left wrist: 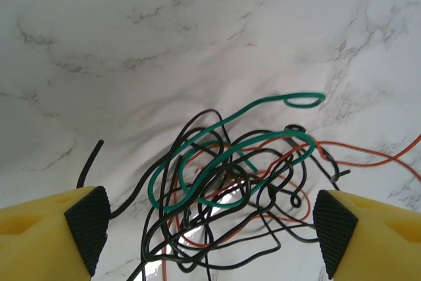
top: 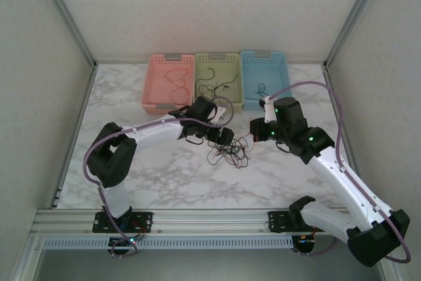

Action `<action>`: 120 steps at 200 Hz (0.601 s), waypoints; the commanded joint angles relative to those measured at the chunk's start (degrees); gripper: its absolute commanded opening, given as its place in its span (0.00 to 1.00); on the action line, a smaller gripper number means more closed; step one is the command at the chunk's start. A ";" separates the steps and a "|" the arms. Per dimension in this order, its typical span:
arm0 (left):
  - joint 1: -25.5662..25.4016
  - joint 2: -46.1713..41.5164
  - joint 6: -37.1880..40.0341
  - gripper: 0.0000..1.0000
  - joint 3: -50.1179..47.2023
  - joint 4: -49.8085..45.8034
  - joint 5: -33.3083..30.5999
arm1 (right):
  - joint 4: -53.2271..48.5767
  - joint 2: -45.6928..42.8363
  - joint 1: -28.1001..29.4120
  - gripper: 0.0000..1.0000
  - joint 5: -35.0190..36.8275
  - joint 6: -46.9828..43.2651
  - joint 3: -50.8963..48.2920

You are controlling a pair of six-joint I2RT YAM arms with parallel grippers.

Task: Untangle the cables

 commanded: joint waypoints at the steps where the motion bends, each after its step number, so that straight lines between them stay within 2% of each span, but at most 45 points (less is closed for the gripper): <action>1: -0.83 0.34 2.59 0.84 1.20 -6.23 -2.97 | -0.96 -1.22 -0.44 0.00 0.74 -0.80 -0.96; 36: -2.76 -0.64 4.14 0.90 2.42 -12.00 -12.47 | -0.92 -1.26 -0.53 0.00 0.57 -0.72 -1.35; 85: -3.03 0.83 0.00 0.91 1.20 -6.98 -6.68 | -0.34 -0.62 -0.70 0.00 0.21 -0.40 -1.04; 120: -3.12 3.91 -4.36 0.90 2.13 -2.90 -6.28 | -1.45 -0.34 -0.71 0.00 0.20 -1.03 0.07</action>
